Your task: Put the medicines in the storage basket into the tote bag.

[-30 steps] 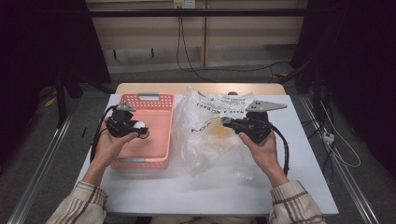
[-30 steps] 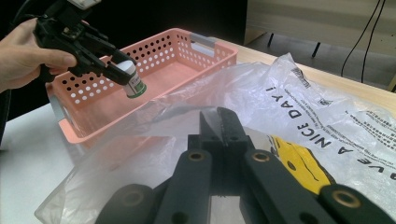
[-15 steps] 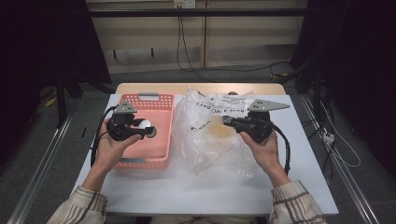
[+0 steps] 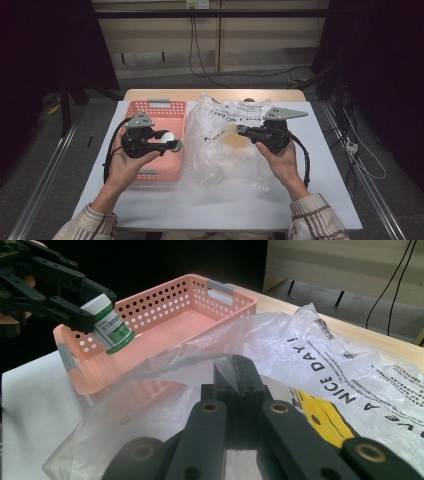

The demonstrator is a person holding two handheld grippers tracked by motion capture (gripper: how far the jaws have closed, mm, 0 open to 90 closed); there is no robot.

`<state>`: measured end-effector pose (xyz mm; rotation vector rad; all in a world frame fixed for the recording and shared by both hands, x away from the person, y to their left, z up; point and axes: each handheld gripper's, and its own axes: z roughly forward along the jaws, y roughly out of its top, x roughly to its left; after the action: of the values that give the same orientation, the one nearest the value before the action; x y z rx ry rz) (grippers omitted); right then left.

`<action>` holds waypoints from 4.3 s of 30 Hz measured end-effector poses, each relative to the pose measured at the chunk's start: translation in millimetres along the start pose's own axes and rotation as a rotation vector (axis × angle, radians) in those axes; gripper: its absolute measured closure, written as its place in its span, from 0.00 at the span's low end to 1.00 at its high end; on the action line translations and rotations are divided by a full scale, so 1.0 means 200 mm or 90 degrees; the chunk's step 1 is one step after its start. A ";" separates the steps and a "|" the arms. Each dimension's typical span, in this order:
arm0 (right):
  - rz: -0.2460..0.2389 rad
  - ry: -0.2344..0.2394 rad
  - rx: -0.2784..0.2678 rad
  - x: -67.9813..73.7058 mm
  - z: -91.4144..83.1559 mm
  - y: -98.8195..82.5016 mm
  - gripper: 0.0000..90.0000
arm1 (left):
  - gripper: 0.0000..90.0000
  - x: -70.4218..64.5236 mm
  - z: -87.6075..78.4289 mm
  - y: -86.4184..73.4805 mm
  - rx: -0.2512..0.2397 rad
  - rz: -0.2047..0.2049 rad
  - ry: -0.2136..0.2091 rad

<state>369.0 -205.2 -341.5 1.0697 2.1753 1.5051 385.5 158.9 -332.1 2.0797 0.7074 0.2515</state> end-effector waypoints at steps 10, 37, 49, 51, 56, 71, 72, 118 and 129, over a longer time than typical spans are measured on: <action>0.000 0.002 0.000 0.00 0.00 0.00 1.00 | 0.57 -0.16 -0.02 0.06 -0.032 0.030 -0.041; 0.003 -0.003 0.011 0.00 0.02 -0.01 1.00 | 0.57 -0.51 0.29 0.20 -0.006 0.086 -0.149; 0.008 0.001 0.017 0.01 0.03 -0.03 1.00 | 0.57 -0.45 0.54 0.17 0.048 0.058 -0.129; 0.009 0.002 0.019 0.01 0.03 -0.03 1.00 | 0.57 -0.45 0.57 0.16 0.054 0.055 -0.122; 0.010 0.005 0.031 0.01 0.04 -0.06 1.00 | 0.57 -0.41 0.66 0.15 0.066 0.044 -0.107; 0.009 0.010 0.069 0.02 0.09 -0.12 1.00 | 0.57 -0.32 0.84 0.08 0.088 0.019 -0.032; 0.010 0.011 0.069 0.02 0.10 -0.13 1.00 | 0.57 -0.31 0.84 0.08 0.089 0.016 -0.028; 0.032 0.003 0.113 -0.02 0.19 -0.22 1.00 | 0.23 -0.30 0.76 0.07 0.079 -0.022 -0.018; 0.030 0.002 0.120 -0.02 0.19 -0.23 1.00 | 0.21 -0.38 0.60 0.05 0.071 0.034 -0.026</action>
<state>375.8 -191.2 -398.5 1.1839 2.3473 1.3428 379.2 27.4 -387.2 2.2052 0.6556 0.2022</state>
